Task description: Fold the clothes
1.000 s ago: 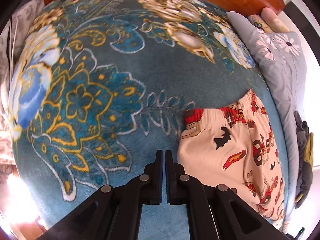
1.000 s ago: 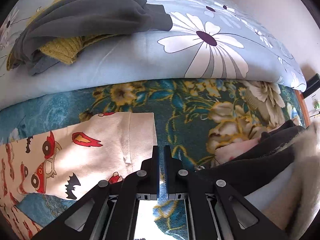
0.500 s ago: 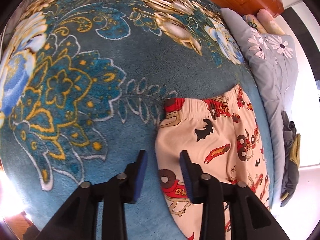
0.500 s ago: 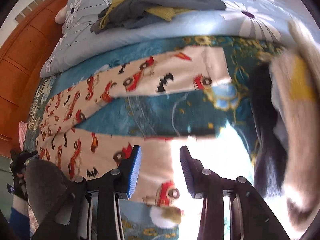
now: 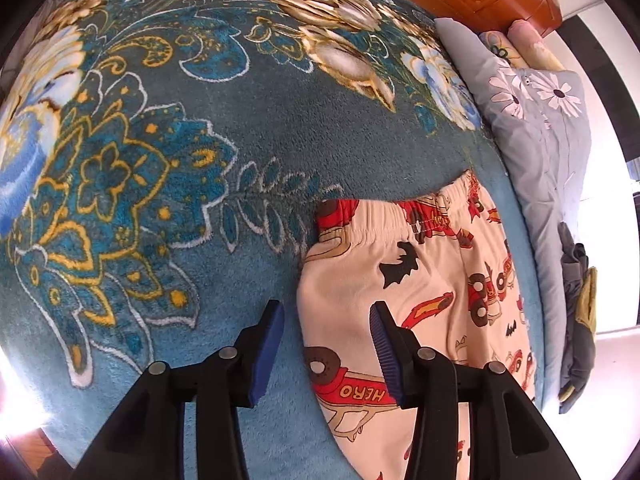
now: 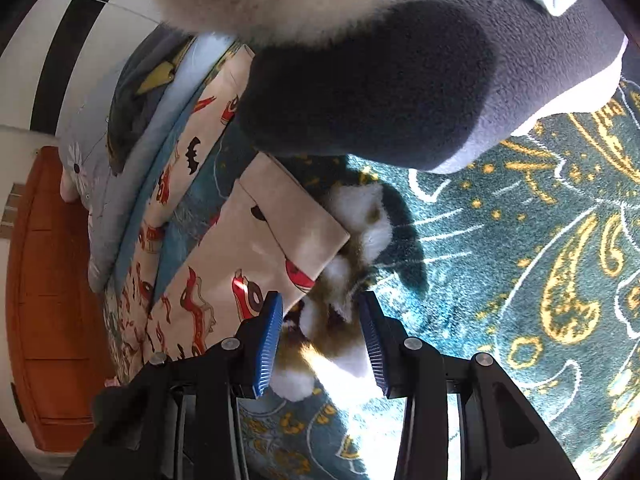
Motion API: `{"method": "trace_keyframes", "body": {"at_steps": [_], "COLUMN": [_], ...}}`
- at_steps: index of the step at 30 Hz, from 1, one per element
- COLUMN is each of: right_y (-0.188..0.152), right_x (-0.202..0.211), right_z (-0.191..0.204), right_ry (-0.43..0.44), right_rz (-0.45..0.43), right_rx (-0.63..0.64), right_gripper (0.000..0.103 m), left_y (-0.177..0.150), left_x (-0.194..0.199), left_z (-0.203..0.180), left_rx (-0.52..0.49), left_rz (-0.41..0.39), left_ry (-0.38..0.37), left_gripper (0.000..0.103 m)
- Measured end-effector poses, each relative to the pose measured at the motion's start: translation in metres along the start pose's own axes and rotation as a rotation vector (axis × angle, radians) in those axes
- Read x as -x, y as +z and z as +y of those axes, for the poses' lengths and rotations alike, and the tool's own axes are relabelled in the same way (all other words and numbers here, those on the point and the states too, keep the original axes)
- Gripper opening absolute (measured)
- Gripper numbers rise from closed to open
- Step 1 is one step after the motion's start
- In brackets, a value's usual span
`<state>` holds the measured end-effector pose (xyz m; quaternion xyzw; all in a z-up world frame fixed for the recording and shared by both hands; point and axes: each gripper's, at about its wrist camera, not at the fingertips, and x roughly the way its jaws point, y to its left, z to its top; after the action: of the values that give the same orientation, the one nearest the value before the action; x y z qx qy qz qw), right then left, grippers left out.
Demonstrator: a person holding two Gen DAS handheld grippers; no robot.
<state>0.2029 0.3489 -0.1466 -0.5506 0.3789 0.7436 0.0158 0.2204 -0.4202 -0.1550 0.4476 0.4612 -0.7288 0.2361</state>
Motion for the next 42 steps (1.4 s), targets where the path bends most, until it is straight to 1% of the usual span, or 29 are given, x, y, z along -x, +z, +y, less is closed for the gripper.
{"method": "trace_keyframes", "body": {"at_steps": [4, 7, 9, 11, 12, 14, 15, 17, 18, 19, 20, 21, 22, 25, 29, 31, 32, 34, 37, 40, 42], "right_y": [-0.001, -0.002, -0.002, -0.002, -0.001, 0.001, 0.002, 0.005, 0.009, 0.014, 0.02, 0.026, 0.03, 0.041, 0.056, 0.058, 0.058, 0.056, 0.053, 0.052, 0.052], "right_x": [-0.013, -0.02, -0.023, -0.025, -0.027, -0.024, -0.021, -0.015, -0.01, -0.004, 0.003, 0.009, 0.015, 0.033, 0.07, 0.088, 0.095, 0.099, 0.091, 0.078, 0.071], "right_z": [0.008, 0.012, 0.016, 0.022, 0.026, 0.039, 0.047, 0.062, 0.067, 0.07, 0.071, 0.072, 0.074, 0.085, 0.089, 0.086, 0.084, 0.08, 0.084, 0.093, 0.101], "right_ry": [0.059, 0.08, 0.096, 0.132, 0.152, 0.177, 0.186, 0.205, 0.224, 0.25, 0.271, 0.282, 0.294, 0.318, 0.354, 0.352, 0.348, 0.337, 0.318, 0.338, 0.35], "right_rz": [-0.011, -0.03, -0.035, -0.027, -0.017, -0.011, -0.012, -0.019, -0.038, -0.058, -0.077, -0.091, -0.101, -0.133, -0.203, -0.228, -0.235, -0.219, -0.193, -0.162, -0.14], "right_rx": [-0.026, -0.054, -0.066, -0.077, -0.078, -0.055, -0.036, -0.001, 0.002, -0.01, -0.028, -0.038, -0.037, -0.015, 0.004, 0.018, 0.026, 0.043, 0.073, 0.085, 0.105], "right_gripper": [0.041, 0.044, 0.043, 0.028, 0.011, 0.007, 0.004, 0.003, 0.002, 0.002, 0.002, 0.002, 0.001, 0.001, 0.001, 0.001, 0.001, 0.001, 0.001, 0.001, 0.001], "left_y": [0.001, 0.003, 0.006, 0.01, 0.011, 0.014, 0.014, 0.014, 0.013, 0.013, 0.013, 0.013, 0.012, 0.01, 0.008, 0.006, 0.005, 0.005, 0.001, -0.004, -0.007], "left_x": [-0.001, -0.002, -0.003, -0.004, -0.004, -0.005, -0.005, -0.005, -0.005, -0.005, -0.005, -0.004, 0.0, 0.015, 0.034, 0.044, 0.044, 0.042, 0.037, 0.031, 0.029], "left_z": [0.003, 0.005, 0.006, 0.009, 0.011, 0.014, 0.014, 0.014, 0.013, 0.012, 0.01, 0.008, 0.008, 0.008, 0.008, 0.014, 0.02, 0.028, 0.029, 0.029, 0.028], "left_rx": [0.007, 0.013, 0.021, 0.043, 0.055, 0.079, 0.085, 0.096, 0.095, 0.093, 0.086, 0.079, 0.078, 0.074, 0.07, 0.042, 0.043, 0.074, 0.073, 0.1, 0.116], "left_rz": [0.001, 0.001, 0.001, 0.001, 0.0, 0.0, -0.003, -0.011, -0.014, -0.018, -0.019, -0.019, -0.027, -0.05, -0.081, -0.105, -0.091, -0.055, -0.015, 0.01, 0.015], "left_ry": [-0.022, -0.035, -0.049, -0.07, -0.079, -0.096, -0.096, -0.097, -0.09, -0.083, -0.068, -0.052, -0.056, -0.068, -0.086, -0.029, -0.033, -0.058, -0.072, -0.14, -0.155], "left_gripper": [0.049, 0.049, 0.05, 0.051, 0.051, 0.052, 0.053, 0.052, 0.051, 0.049, 0.032, 0.019, 0.003, 0.003, 0.001, 0.0, 0.0, 0.001, 0.001, 0.002, 0.013]}}
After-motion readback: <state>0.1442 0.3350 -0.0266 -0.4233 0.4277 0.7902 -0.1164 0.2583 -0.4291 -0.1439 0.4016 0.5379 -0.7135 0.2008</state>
